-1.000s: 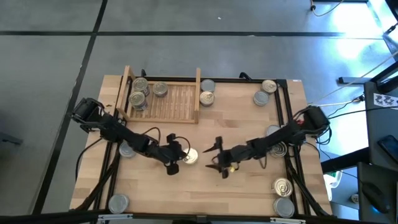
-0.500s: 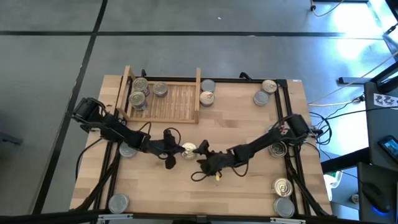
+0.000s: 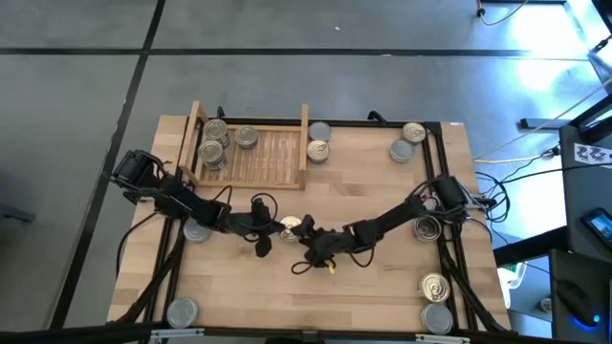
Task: Stack canned seafood by type on shelf
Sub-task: Stack the blue tuna can on top of the other blue tuna can on the shelf
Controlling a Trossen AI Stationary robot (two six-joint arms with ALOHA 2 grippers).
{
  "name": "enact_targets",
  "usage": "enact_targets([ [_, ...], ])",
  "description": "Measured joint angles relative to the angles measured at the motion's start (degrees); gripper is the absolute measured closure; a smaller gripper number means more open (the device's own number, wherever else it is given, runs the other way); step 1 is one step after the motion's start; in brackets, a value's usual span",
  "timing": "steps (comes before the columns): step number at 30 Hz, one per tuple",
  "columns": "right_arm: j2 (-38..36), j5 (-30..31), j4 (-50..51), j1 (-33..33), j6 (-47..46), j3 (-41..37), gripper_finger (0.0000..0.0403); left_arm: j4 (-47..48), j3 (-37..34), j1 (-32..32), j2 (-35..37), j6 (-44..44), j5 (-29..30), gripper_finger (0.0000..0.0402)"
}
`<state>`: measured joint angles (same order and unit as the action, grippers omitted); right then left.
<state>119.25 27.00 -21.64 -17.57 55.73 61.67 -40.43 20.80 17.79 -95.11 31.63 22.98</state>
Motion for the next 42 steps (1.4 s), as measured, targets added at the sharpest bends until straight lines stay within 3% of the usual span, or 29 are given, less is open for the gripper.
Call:
enact_targets([
  [6, 0.1, -3.2, 9.5, 1.0, 0.3, 2.1, 0.0095, 0.0, 0.0, -0.3, 0.0, 0.0, -0.1, 0.0397],
  [16, 0.8, -2.1, 4.7, 4.0, 0.6, 2.6, 0.0099, -0.1, 0.0, -0.3, 0.0, 0.0, 1.6, 0.0396],
  [19, 0.8, -4.0, 4.8, 3.8, -0.3, 2.8, 0.0131, -0.1, 0.0, -0.3, 0.0, 0.0, 2.0, 0.0396],
  [23, 0.9, -2.2, 3.5, 2.6, -5.5, 2.9, 0.021, -0.4, -0.1, -0.2, 0.1, 0.0, 4.6, 0.0396],
  [33, -4.9, 2.4, 17.3, -2.4, -13.0, 2.8, 0.0211, -4.3, 0.3, -1.1, -0.3, -2.9, 2.1, 0.0394],
  [37, -10.0, 2.0, 29.6, -4.6, -21.2, 2.7, 0.0212, -4.7, 0.8, -2.3, -0.3, -5.1, 2.3, 0.0358],
  [42, -16.3, 1.5, 39.6, -4.8, -34.7, -0.4, 0.0212, -4.8, 3.6, -3.4, -0.2, -14.9, 0.0, 0.0262],
])
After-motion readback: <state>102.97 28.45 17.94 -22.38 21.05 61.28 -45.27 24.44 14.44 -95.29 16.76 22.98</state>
